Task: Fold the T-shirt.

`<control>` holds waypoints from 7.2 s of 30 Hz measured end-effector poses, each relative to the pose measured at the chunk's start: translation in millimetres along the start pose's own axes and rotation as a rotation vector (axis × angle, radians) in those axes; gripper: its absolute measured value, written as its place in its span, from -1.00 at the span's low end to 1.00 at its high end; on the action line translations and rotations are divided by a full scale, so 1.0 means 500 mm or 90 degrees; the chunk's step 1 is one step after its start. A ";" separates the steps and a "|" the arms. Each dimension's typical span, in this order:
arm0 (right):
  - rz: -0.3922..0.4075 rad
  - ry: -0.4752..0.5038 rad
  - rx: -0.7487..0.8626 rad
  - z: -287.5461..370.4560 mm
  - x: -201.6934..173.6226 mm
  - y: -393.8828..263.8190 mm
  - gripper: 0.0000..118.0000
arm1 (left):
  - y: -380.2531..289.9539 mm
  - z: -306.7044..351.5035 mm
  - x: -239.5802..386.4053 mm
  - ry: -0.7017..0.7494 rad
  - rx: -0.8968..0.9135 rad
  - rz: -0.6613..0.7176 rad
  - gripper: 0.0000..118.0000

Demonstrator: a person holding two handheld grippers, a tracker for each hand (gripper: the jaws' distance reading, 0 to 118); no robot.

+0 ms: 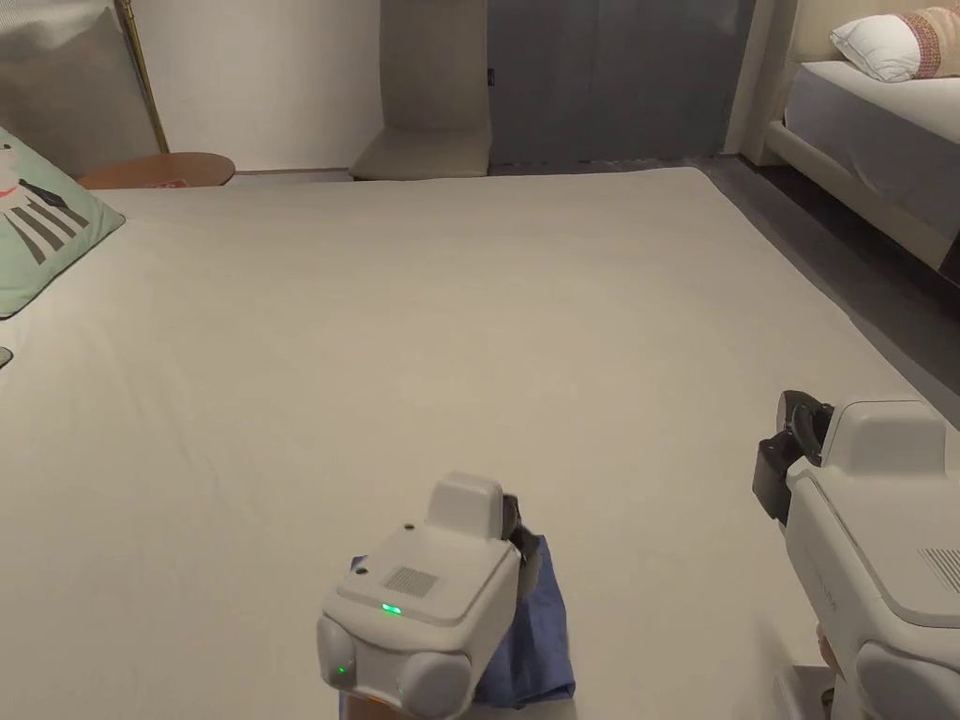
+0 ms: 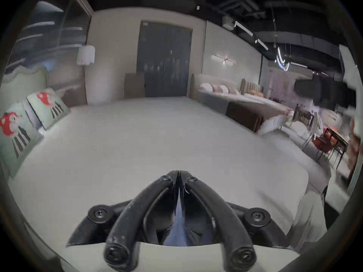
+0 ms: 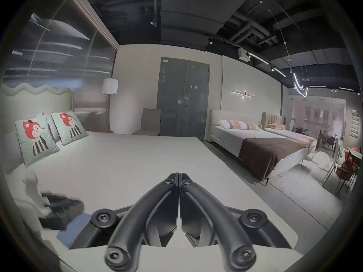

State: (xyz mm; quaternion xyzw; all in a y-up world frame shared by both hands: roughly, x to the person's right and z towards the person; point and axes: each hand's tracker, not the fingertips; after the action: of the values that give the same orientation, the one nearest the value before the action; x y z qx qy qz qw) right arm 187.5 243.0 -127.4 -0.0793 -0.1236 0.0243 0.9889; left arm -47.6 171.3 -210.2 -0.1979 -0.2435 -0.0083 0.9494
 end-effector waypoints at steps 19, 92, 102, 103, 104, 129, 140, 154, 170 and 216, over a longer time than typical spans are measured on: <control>0.001 0.059 0.083 0.021 -0.114 0.063 -0.99 | 0.154 0.211 -0.238 0.267 0.218 -0.062 -1.00; -0.035 0.225 -0.402 -0.155 -0.275 -0.318 -1.00 | -0.149 -0.083 -0.350 -0.146 -0.397 0.420 -0.18; -0.019 0.220 -0.297 -0.126 -0.307 -0.242 -1.00 | -0.079 -0.056 -0.386 -0.176 -0.386 0.365 -0.62; -0.022 0.217 -0.274 -0.121 -0.314 -0.223 -1.00 | -0.065 -0.048 -0.400 -0.162 -0.387 0.337 -0.62; -0.024 0.222 -0.254 -0.119 -0.322 -0.205 -1.00 | -0.060 -0.046 -0.431 -0.144 -0.391 0.310 -0.62; -0.010 0.284 -0.081 -0.204 -0.590 -0.020 -1.00 | -0.051 0.248 -1.192 0.334 -0.424 0.208 -0.52; -0.007 0.272 -0.088 -0.193 -0.547 -0.014 -1.00 | -0.028 0.256 -1.131 0.377 -0.382 0.214 0.82; -0.034 0.243 -0.003 -0.105 -0.400 0.074 -1.00 | 0.166 0.338 -0.844 0.408 -0.113 0.126 0.82; -0.016 0.149 0.121 -0.020 -0.227 0.155 -0.99 | 0.254 0.352 -0.372 0.333 0.301 0.034 0.82; -0.015 0.081 0.140 0.005 -0.125 0.123 -0.99 | 0.167 0.240 -0.190 0.274 0.301 -0.023 -1.00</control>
State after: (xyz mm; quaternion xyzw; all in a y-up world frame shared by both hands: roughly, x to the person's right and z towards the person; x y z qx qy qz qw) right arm 124.8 300.0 -150.1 0.0295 -0.0585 0.0207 0.9976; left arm -176.8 286.1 -189.2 0.0392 -0.0354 -0.0098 0.9986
